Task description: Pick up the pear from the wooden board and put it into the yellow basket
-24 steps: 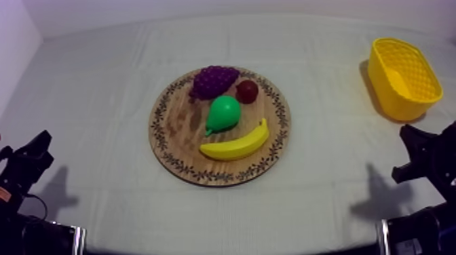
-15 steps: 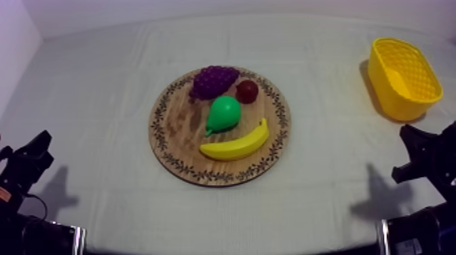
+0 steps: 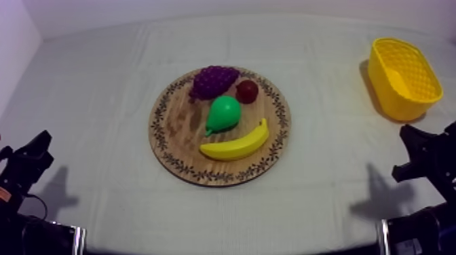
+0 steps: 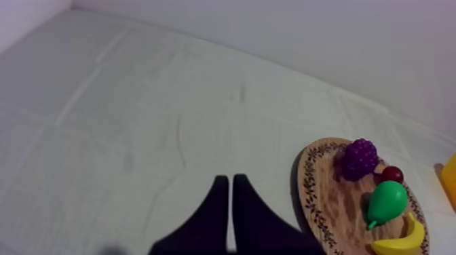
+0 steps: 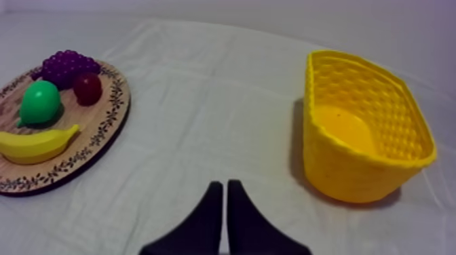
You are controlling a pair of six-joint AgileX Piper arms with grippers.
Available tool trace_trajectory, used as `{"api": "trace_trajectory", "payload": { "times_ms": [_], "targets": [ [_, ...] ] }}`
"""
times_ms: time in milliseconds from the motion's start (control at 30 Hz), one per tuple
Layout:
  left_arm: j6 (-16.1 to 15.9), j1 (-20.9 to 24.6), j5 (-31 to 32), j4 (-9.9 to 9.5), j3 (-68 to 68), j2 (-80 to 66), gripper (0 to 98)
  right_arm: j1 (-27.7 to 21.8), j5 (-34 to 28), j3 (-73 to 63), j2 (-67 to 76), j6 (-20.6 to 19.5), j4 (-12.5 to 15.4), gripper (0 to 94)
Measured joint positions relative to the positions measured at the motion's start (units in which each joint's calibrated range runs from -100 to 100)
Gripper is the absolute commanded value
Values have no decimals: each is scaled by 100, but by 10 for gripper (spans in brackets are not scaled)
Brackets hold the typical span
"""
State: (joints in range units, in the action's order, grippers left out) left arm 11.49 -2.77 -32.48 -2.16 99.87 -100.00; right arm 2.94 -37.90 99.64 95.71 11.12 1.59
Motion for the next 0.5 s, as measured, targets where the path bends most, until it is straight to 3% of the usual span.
{"api": "trace_trajectory", "payload": {
  "times_ms": [167,300,500],
  "targets": [
    [0,0,0,0,0,0,1,22,-167,-15,0,-192,-25,5],
    [0,0,0,0,0,0,1,47,-330,-160,0,-324,-204,6],
    [0,0,0,0,0,0,1,261,-1146,-1130,-318,-500,-391,7]
  ]
}}
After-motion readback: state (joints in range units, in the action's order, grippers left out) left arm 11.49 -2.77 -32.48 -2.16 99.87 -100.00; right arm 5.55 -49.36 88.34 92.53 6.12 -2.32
